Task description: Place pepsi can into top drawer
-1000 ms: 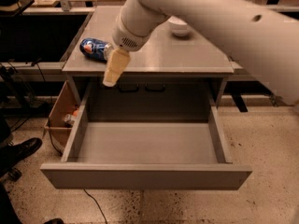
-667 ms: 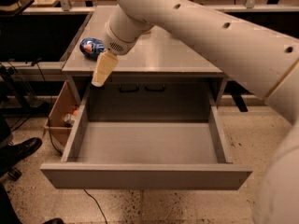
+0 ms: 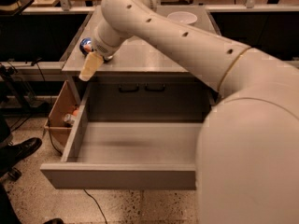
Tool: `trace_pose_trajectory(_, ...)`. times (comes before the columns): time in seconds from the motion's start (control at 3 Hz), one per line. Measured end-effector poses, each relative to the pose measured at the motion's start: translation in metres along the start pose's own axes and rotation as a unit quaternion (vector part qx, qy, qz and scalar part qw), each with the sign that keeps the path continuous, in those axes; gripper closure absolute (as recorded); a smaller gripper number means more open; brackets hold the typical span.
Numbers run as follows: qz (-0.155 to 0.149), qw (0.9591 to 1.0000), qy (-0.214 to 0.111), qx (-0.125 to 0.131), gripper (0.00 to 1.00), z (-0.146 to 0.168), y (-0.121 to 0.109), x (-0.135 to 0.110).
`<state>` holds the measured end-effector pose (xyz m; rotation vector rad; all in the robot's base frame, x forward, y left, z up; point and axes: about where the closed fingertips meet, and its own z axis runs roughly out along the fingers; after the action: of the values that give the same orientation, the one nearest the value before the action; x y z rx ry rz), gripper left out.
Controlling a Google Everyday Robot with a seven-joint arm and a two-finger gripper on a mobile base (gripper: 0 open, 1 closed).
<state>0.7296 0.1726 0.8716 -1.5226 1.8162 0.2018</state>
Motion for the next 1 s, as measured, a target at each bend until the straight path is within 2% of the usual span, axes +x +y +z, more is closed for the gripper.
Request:
trace_pose_trajectory(0.67, 0.053, 0.9983, 0.005, 0.027, 0.0, 0.041, -0.047, 0.012)
trace_pose_trajectory(1.0, 0.075, 0.9967, 0.016, 0.025, 0.16, 0.048, -0.055, 0.02)
